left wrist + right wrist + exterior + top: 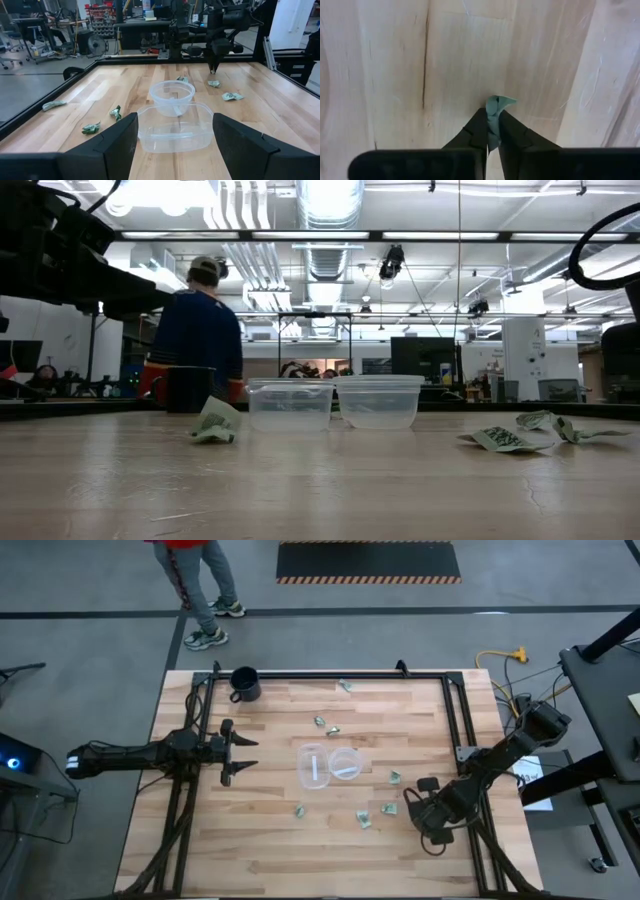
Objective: Pick and place Stevia / Truvia into bins
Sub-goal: Put the green stevia packet into the right transparent container
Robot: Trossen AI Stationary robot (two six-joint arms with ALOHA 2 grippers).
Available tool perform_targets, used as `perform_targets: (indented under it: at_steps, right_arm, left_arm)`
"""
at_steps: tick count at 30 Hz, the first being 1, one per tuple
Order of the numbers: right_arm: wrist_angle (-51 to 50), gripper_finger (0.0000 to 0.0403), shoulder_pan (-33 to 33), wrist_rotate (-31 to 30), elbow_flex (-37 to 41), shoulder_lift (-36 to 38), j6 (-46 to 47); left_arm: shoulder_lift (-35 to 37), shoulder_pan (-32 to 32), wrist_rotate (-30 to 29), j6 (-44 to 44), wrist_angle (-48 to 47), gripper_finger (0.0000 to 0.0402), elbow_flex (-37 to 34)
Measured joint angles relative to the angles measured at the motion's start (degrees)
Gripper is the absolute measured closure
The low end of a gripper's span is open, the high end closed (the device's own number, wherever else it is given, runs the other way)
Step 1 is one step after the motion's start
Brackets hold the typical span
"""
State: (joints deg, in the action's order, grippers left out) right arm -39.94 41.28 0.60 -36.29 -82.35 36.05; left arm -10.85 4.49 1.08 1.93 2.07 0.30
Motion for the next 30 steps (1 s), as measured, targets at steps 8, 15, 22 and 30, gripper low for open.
perform_targets:
  at_steps: [8, 15, 22, 30]
  right_arm:
    - [-0.7, 0.0392, -0.1, -8.6, -0.9, 2.0, 0.0]
    - [-0.8, 0.0392, -0.1, -32.6, -2.4, 6.6, 2.5]
    - [6.5, 0.0391, 0.0, -54.4, 0.6, 10.1, 8.9]
    - [34.4, 0.0390, -2.6, -58.7, 11.7, 10.9, 0.4]
  left_arm:
    - [0.0, 0.0, 0.0, 0.0, 0.0, 0.0162, 0.0]
    - [0.0, 0.0, 0.0, 0.0, 0.0, 0.0162, 0.0]
    - [0.0, 0.0, 0.0, 0.0, 0.0, 0.0162, 0.0]
    - [0.0, 0.0, 0.0, 0.0, 0.0, 0.0162, 0.0]
